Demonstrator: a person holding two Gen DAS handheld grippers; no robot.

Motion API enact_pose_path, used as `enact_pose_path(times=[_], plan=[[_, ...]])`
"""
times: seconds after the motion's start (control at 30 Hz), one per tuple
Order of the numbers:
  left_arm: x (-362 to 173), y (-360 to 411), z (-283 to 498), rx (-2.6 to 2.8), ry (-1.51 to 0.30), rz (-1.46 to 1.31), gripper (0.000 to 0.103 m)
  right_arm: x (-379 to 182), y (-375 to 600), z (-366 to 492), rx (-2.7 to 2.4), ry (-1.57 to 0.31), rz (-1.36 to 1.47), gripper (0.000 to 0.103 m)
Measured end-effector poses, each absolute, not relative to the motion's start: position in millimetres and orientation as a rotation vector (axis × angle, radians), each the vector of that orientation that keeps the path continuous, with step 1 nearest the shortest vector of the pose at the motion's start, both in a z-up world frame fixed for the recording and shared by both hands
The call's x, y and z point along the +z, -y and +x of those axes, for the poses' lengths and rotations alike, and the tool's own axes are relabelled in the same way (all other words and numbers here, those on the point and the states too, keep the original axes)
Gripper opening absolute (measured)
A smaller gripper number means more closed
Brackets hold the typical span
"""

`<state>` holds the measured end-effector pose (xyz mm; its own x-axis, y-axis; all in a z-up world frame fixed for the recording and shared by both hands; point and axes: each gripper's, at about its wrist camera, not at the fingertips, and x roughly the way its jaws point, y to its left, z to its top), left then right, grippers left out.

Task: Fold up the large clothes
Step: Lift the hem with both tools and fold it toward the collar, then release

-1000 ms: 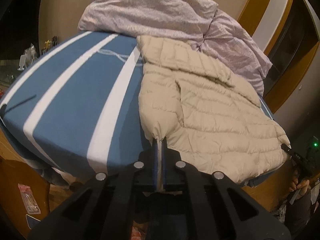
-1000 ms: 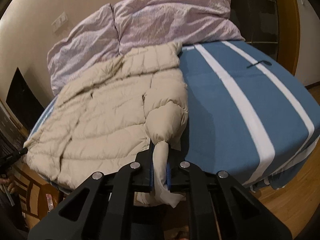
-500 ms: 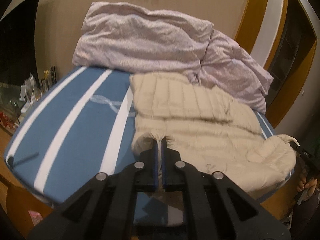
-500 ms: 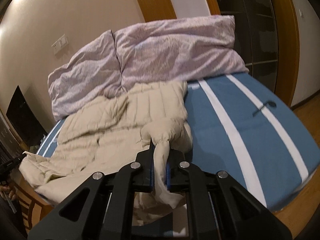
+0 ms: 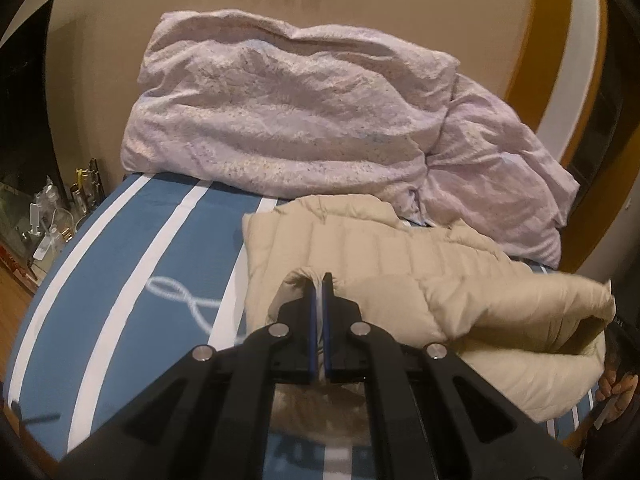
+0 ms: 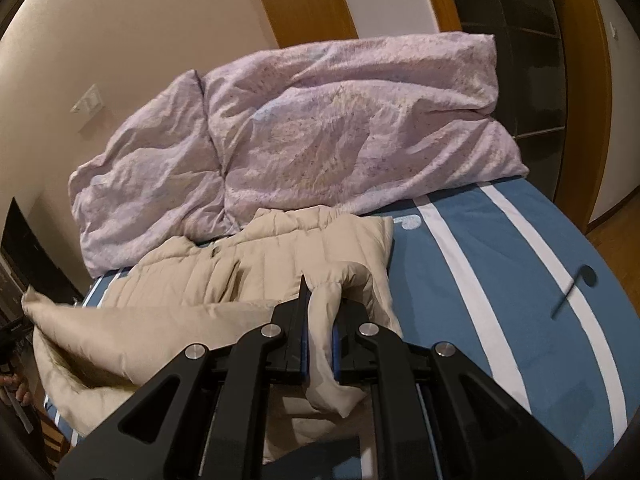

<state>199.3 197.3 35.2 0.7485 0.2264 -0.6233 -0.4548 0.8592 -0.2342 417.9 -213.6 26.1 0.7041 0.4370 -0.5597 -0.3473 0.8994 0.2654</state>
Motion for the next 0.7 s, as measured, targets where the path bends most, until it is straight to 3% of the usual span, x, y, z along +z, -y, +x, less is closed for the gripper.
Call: enact_pose_path(times=[0.43,0.53,0.63,0.7], plan=[[-24,-271,323,0.443,-0.740,-0.486,0.003,-30,180,542,0.403,-0.749,0.231,0.012],[-35,-280,343,0.446,-0.752,-0.498,0.005,-38,180,564,0.411,-0.781,0.289,0.023],[-43,-289,358,0.448,-0.755,-0.522,0.010,-41,182,579,0.435,-0.798,0.362,0.043],[-45,-293,366,0.445,-0.754,-0.531,0.018,-38,185,584,0.455,-0.779,0.408,0.069]])
